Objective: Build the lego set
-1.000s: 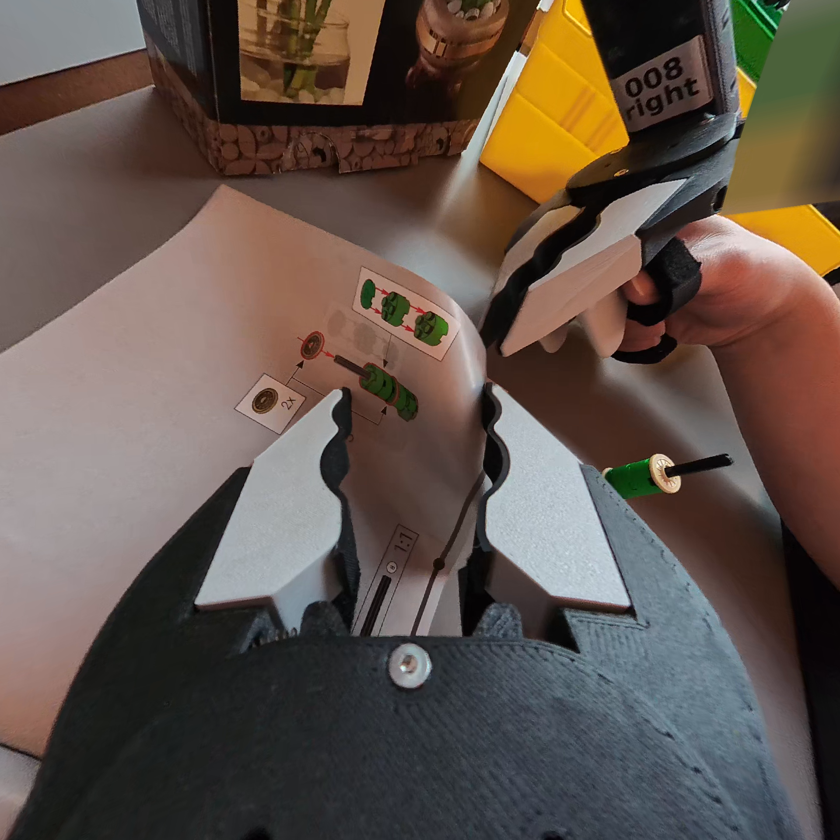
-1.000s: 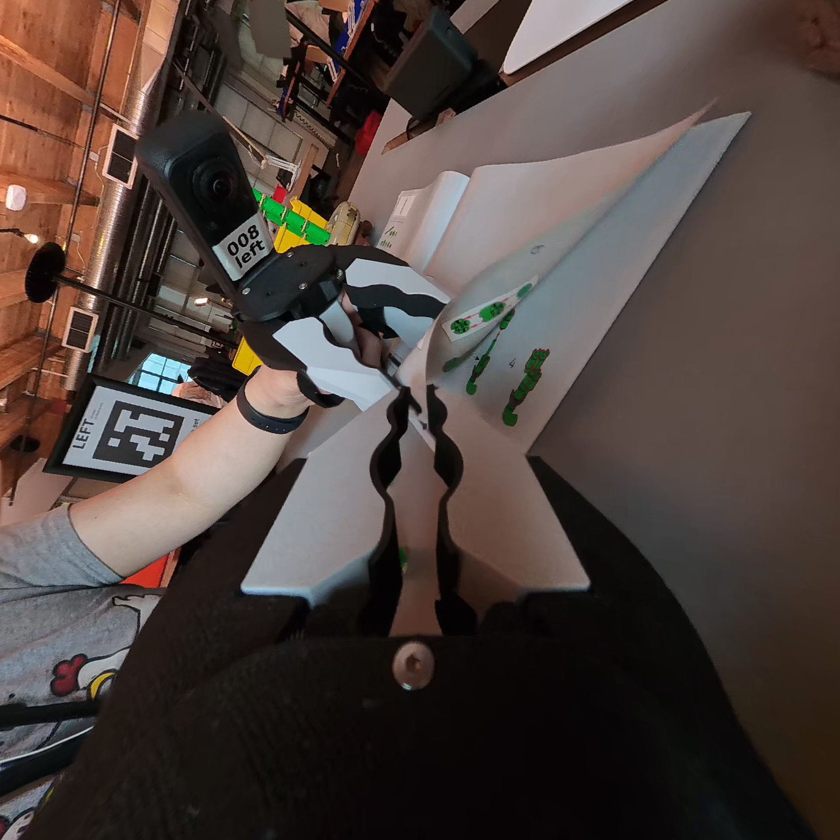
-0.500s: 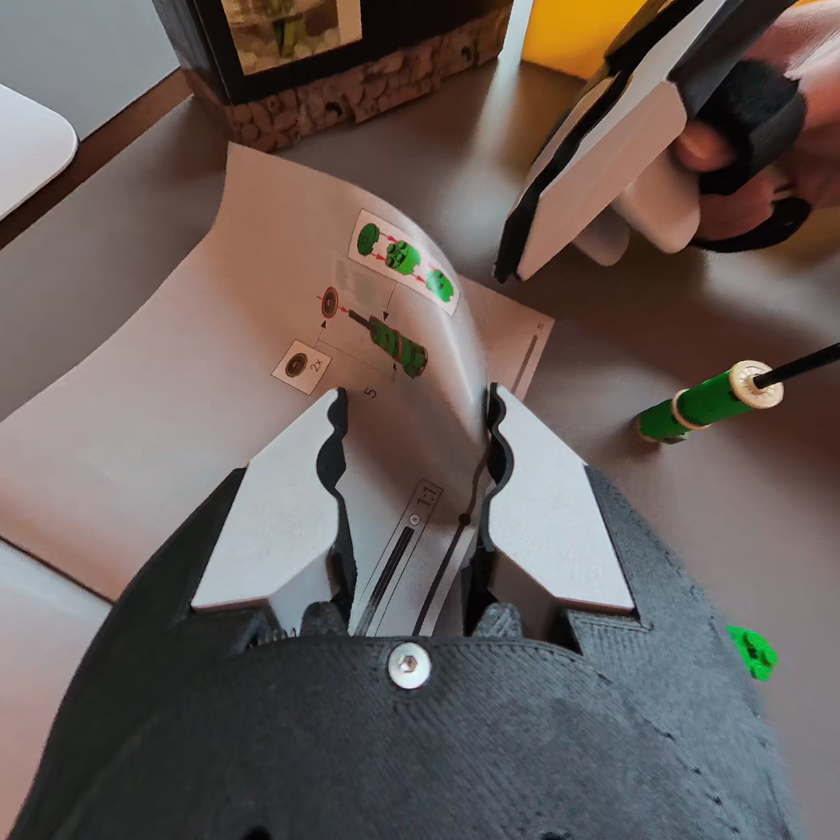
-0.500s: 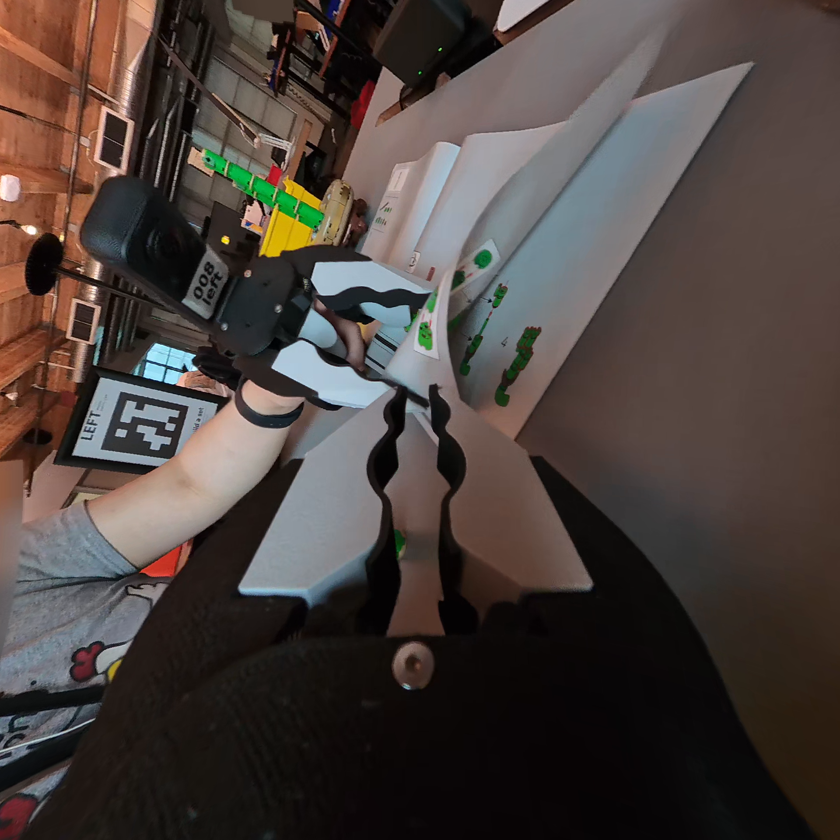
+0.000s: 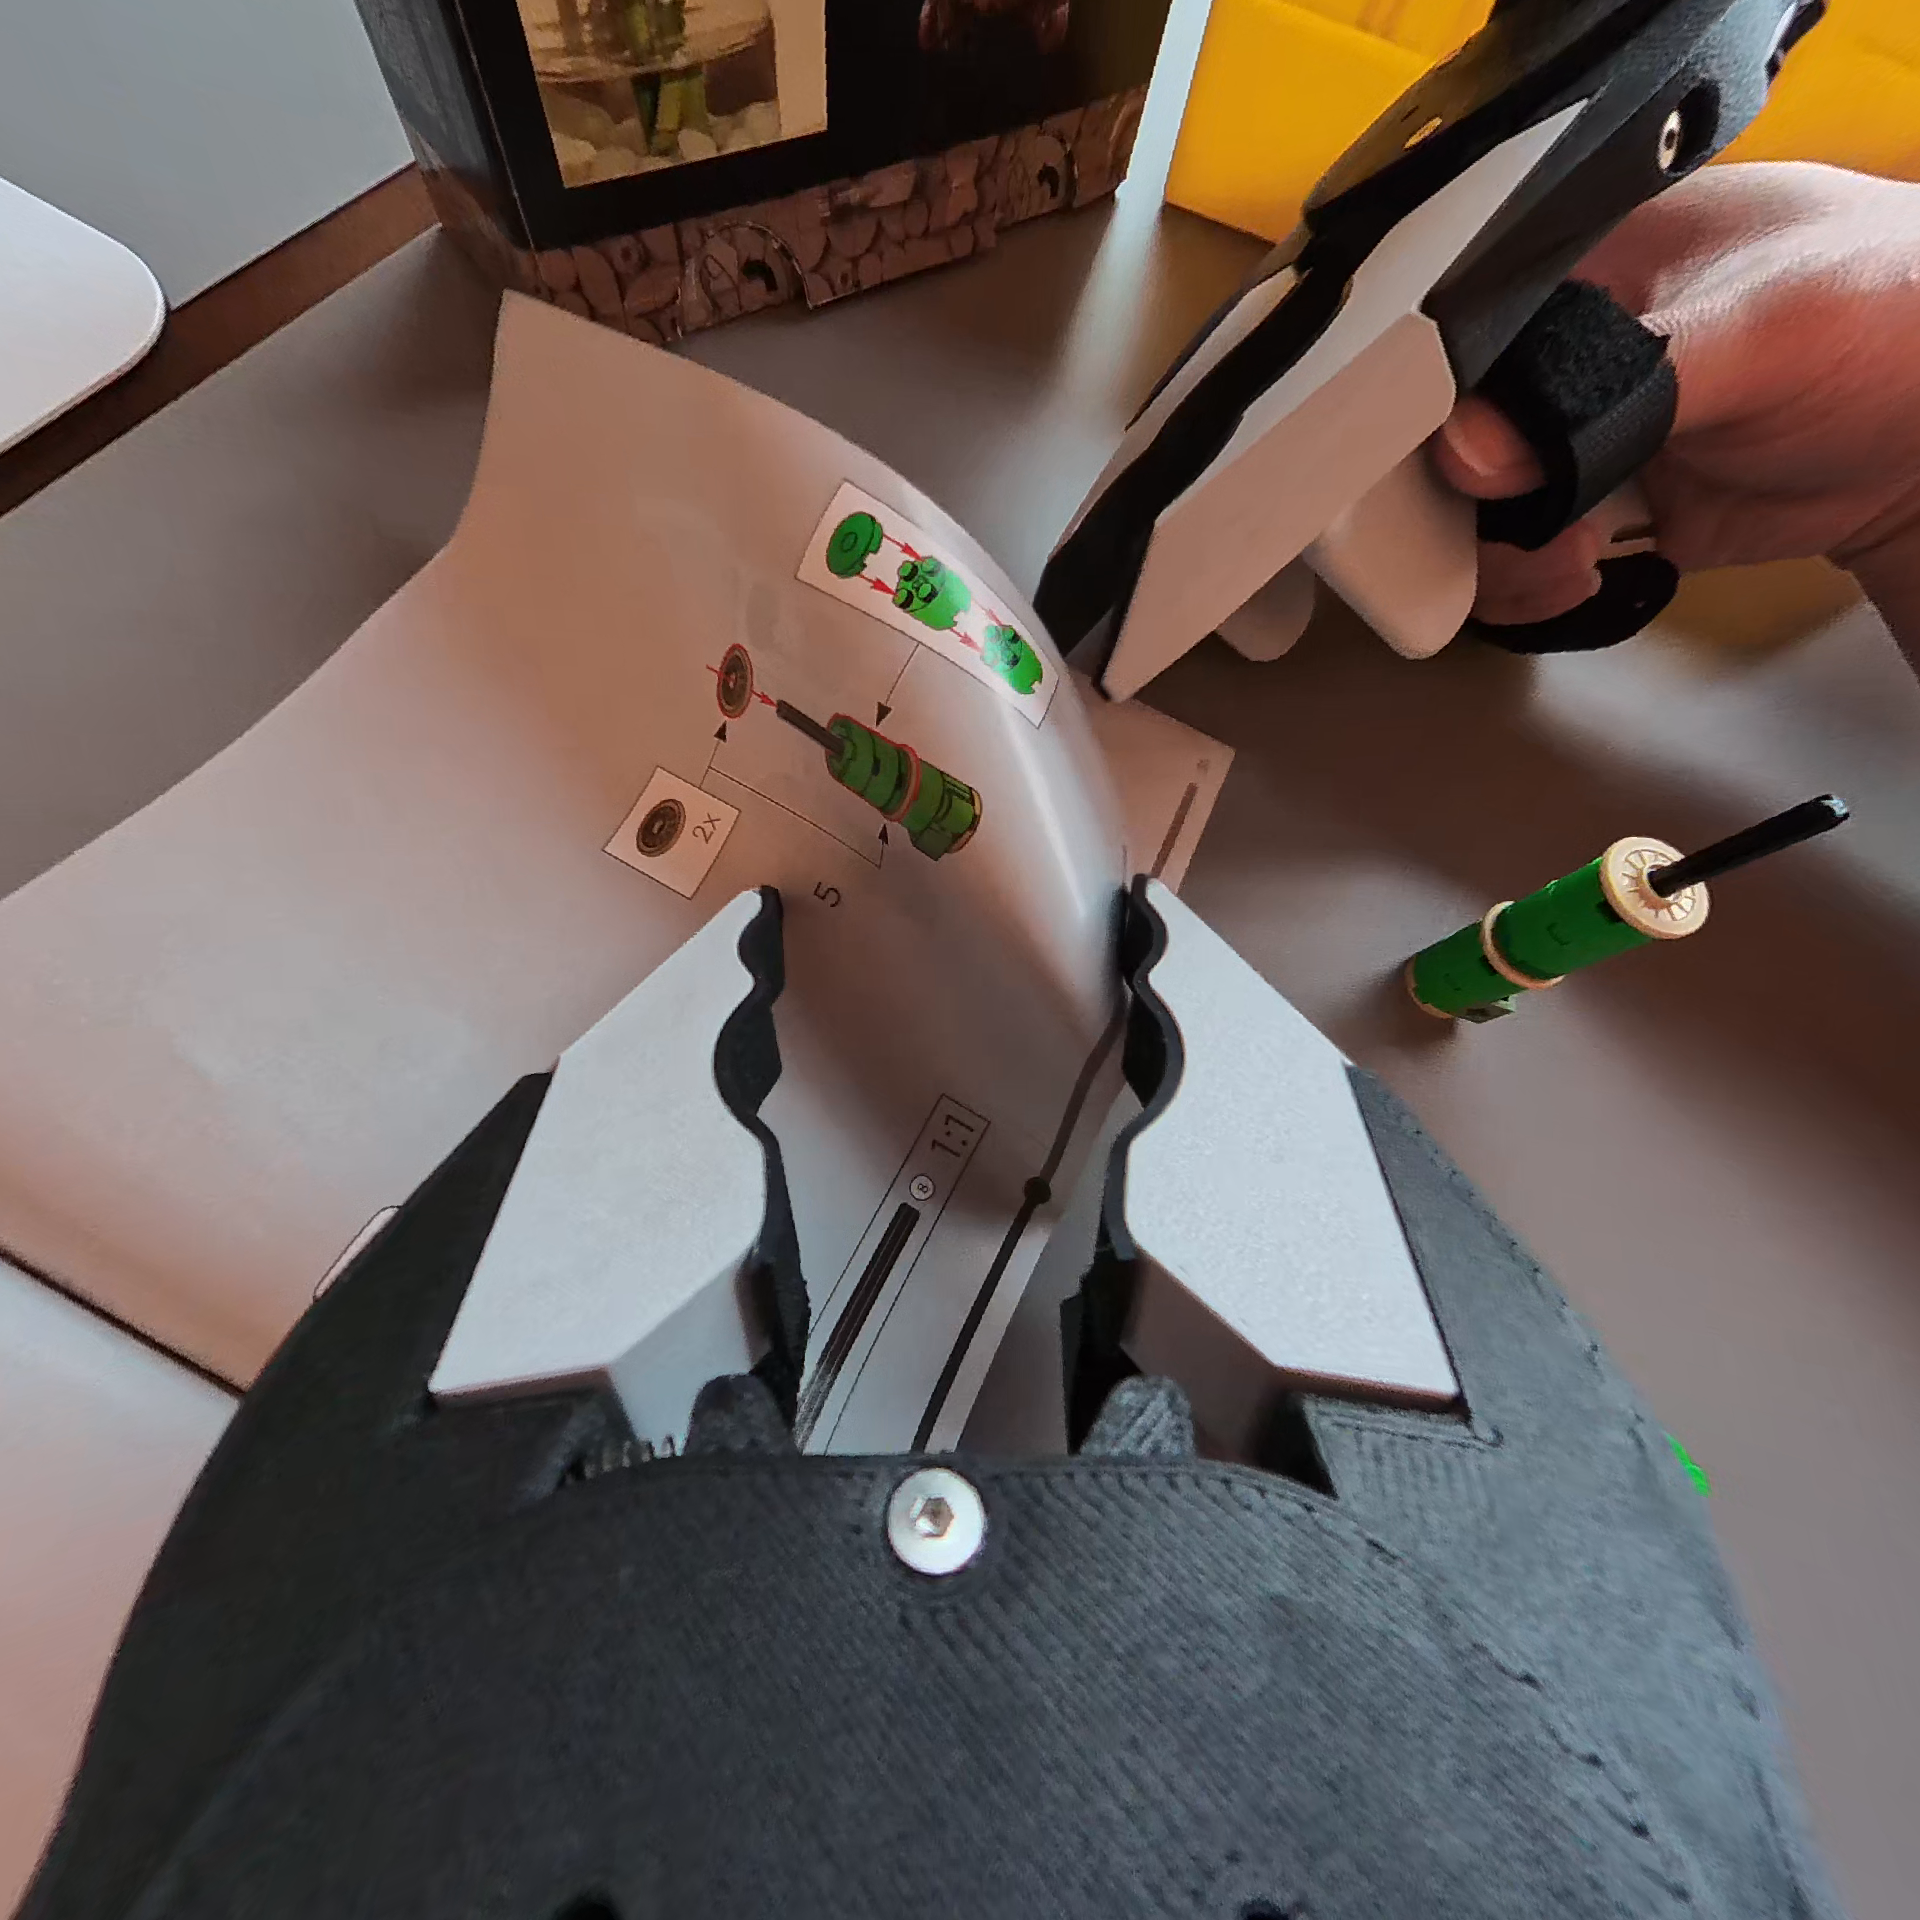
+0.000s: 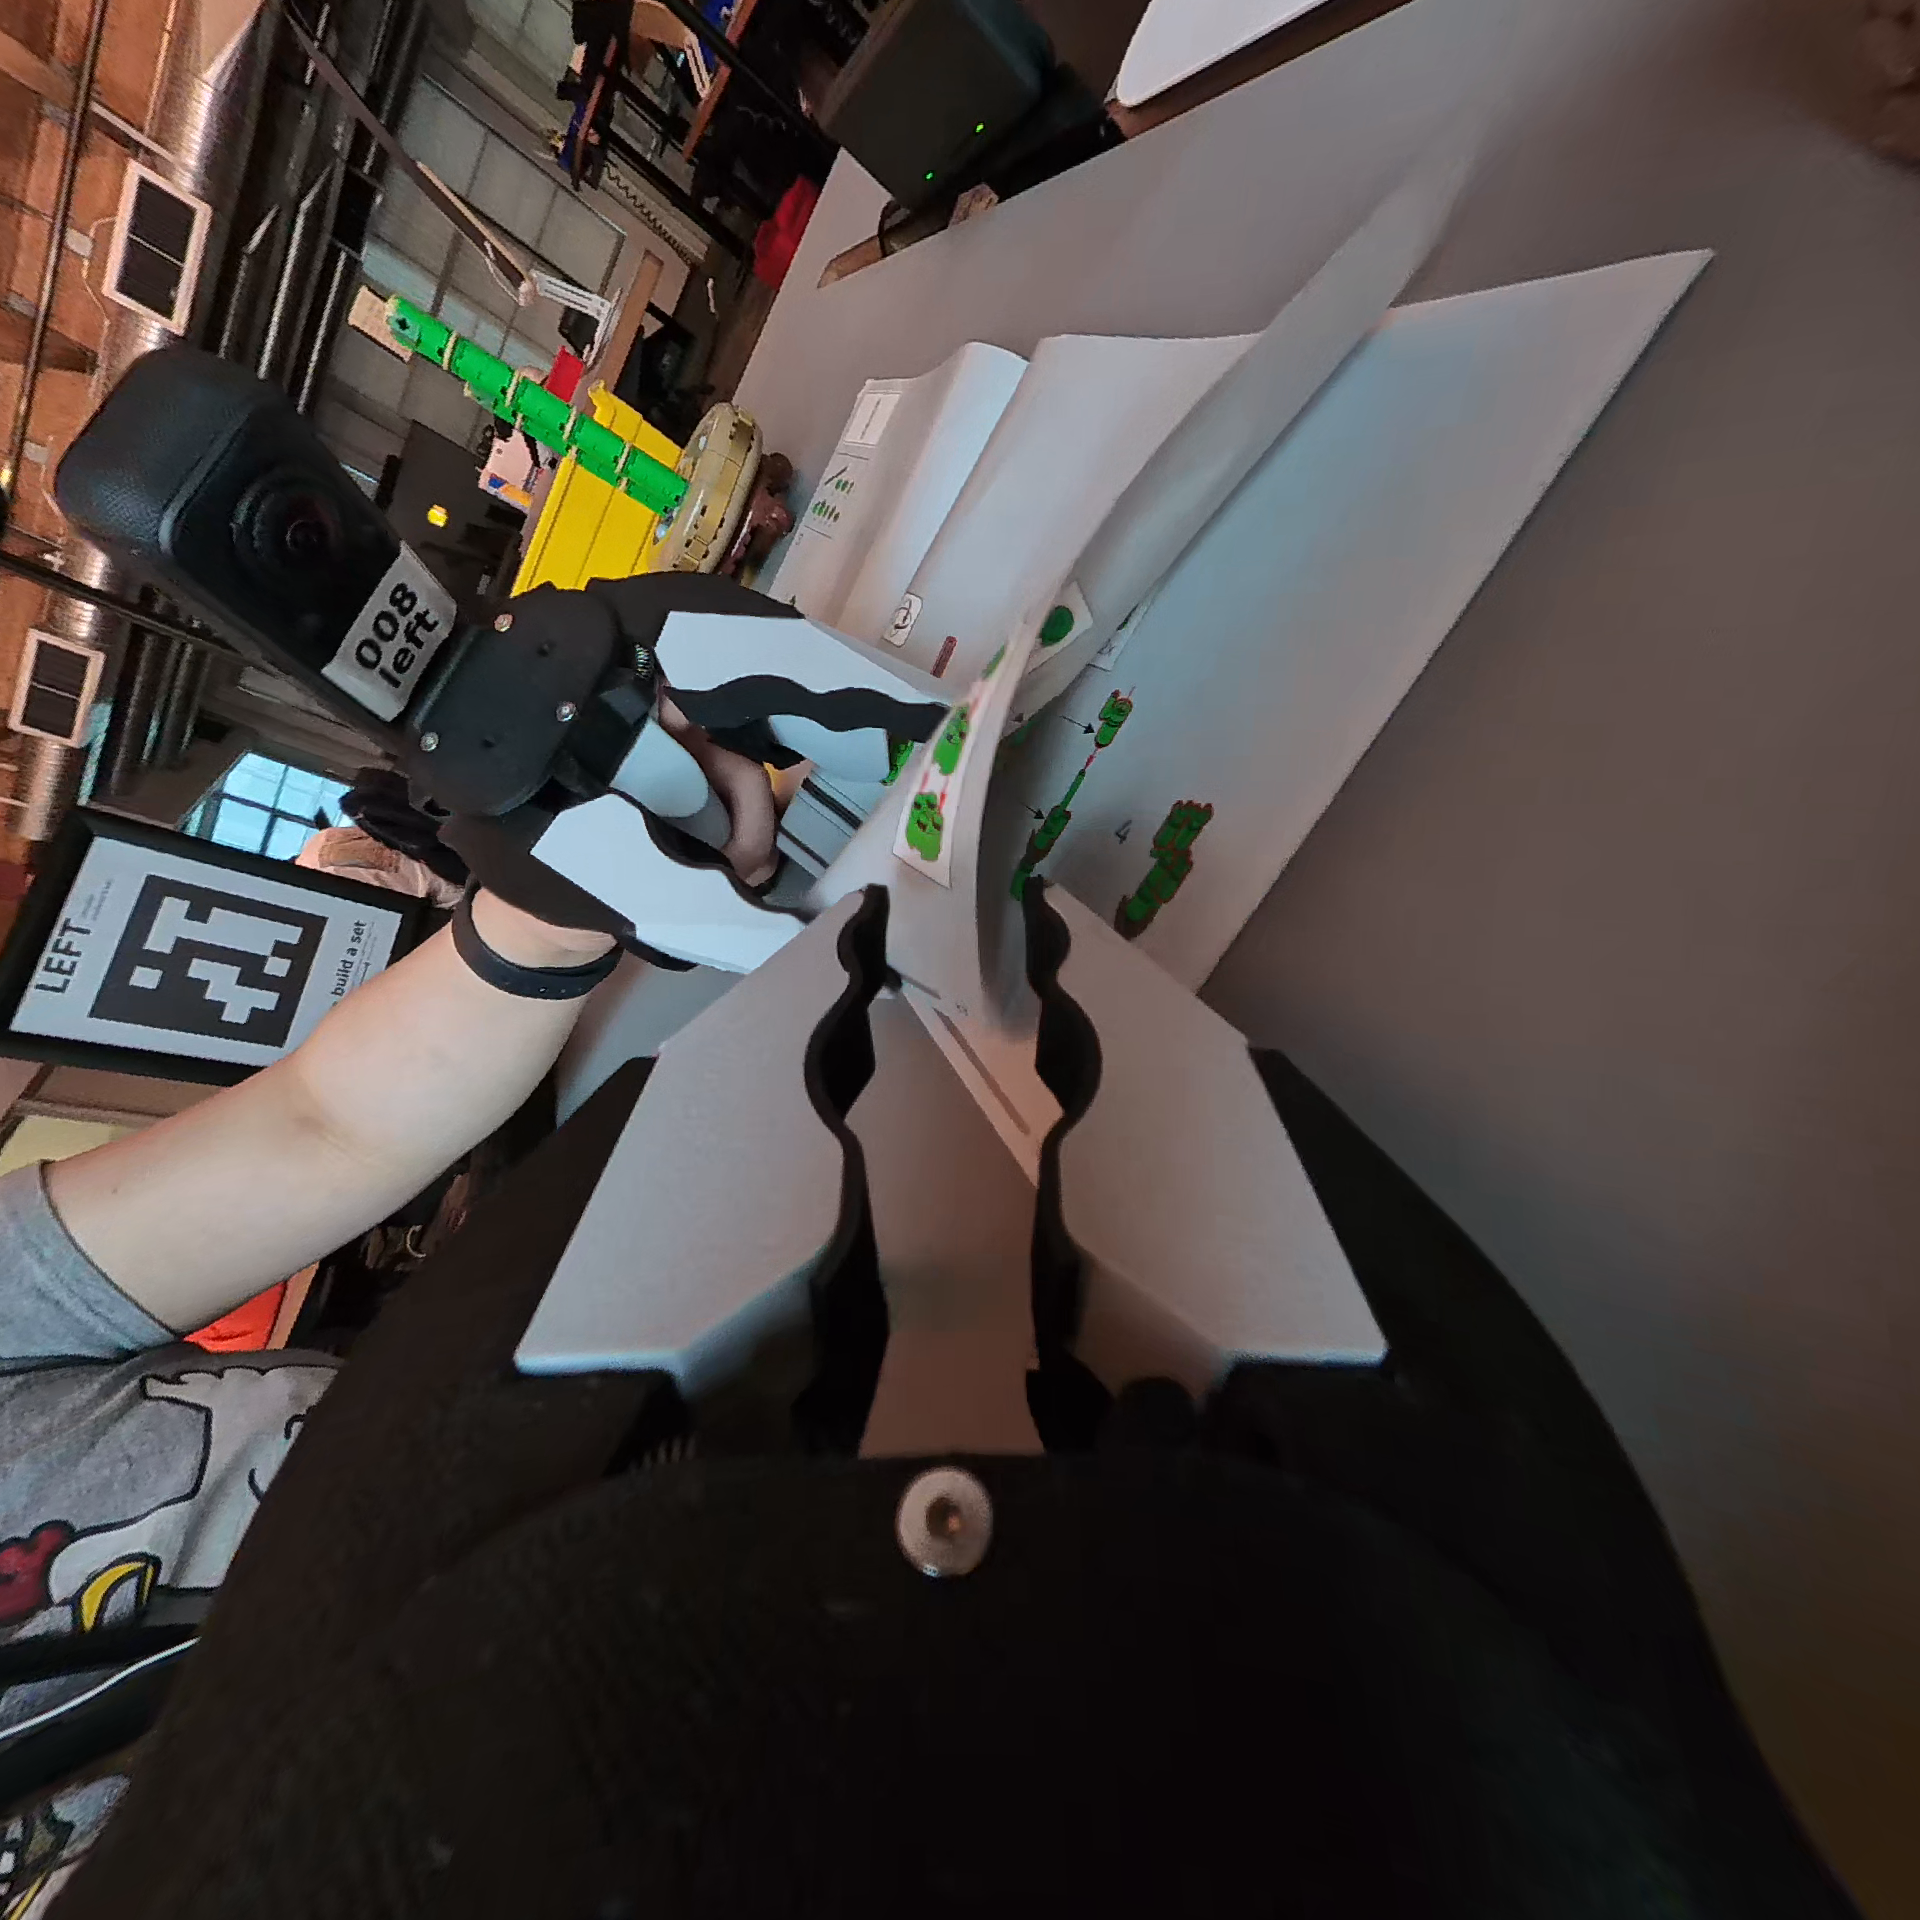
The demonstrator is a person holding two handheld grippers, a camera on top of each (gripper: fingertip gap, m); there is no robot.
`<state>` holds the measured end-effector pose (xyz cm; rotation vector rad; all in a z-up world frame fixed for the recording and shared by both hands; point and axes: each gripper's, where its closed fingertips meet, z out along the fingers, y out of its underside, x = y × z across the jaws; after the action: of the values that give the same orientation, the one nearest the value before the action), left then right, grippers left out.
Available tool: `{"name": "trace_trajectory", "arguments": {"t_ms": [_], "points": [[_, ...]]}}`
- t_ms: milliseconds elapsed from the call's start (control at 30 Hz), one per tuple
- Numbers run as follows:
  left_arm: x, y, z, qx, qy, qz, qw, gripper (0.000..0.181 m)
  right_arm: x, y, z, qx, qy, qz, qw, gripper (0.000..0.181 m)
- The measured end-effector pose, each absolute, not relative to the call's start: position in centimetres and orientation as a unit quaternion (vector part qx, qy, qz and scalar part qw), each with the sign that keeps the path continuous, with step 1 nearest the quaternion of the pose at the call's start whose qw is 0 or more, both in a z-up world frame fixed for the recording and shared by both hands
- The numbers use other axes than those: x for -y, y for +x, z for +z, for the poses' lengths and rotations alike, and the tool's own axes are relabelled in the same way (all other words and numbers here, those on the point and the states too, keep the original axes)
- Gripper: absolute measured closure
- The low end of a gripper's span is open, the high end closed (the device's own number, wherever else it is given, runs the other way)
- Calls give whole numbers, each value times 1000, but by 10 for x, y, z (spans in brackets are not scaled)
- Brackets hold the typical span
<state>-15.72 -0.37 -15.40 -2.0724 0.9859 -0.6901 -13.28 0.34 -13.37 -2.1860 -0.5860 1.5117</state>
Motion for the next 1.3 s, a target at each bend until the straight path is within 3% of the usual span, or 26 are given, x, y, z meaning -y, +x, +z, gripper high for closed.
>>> {"name": "trace_trajectory", "arguments": {"t_ms": [67, 167, 400, 667, 1033, 1300], "points": [[4, -157, -154, -385, -805, -267, 363, 115, -1, -135, -131, 212, -777, 556, 205, 159], [7, -157, -155, -383, -808, -270, 358, 111, 5, -137, -123, 216, -760, 581, 196, 181], [14, -164, -154, -403, -805, -221, 375, 100, 6, -133, -118, 196, -757, 598, 175, 181], [12, -169, -150, -438, -783, -71, 435, 110, 4, -131, -109, 170, -744, 624, 169, 181], [16, -171, -145, -422, -773, -61, 471, 116, 4, -129, -86, 161, -710, 660, 183, 181], [17, -168, -137, -432, -750, -46, 499, 132, 4, -128, -82, 160, -706, 664, 187, 181]]}}
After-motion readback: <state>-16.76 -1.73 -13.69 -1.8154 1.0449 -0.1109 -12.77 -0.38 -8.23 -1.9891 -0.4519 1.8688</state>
